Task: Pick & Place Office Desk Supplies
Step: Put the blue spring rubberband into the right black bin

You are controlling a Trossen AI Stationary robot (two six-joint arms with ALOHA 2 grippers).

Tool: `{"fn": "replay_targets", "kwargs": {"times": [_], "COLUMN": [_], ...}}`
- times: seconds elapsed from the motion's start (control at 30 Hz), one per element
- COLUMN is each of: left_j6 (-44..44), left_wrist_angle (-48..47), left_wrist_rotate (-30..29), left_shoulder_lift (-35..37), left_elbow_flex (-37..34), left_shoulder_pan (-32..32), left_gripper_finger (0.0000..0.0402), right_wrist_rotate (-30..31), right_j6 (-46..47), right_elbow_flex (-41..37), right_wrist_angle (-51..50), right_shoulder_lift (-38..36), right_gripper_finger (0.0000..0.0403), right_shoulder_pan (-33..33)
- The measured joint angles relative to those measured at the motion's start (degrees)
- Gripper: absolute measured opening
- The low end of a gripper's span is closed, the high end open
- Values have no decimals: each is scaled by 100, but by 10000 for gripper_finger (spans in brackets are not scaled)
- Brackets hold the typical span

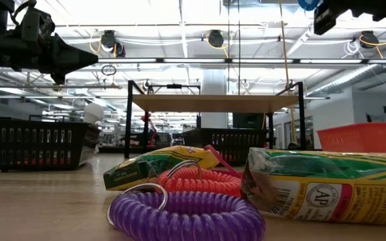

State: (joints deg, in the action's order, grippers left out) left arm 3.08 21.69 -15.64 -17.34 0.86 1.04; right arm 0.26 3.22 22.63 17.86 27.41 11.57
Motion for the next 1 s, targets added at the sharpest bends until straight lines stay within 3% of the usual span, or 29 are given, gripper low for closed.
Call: {"fn": "replay_targets", "kwargs": {"times": [0.17,1.0], "left_j6": [45,19], "left_wrist_angle": [-17,118], "left_wrist_rotate": [2,2], "left_shoulder_lift": [0,-1], "left_elbow_flex": [0,0], "left_shoulder_pan": [0,0], "left_gripper_finger": [19,19], "right_wrist_rotate": [416,585], "right_j6": [-52,14], "right_elbow_flex": [-202,-1562], "right_wrist_angle": [-37,-150], "right_shoulder_lift": [-505,-2515], "right_gripper_finger": [11,11], "right_shoulder_pan": [-159,-260]}}
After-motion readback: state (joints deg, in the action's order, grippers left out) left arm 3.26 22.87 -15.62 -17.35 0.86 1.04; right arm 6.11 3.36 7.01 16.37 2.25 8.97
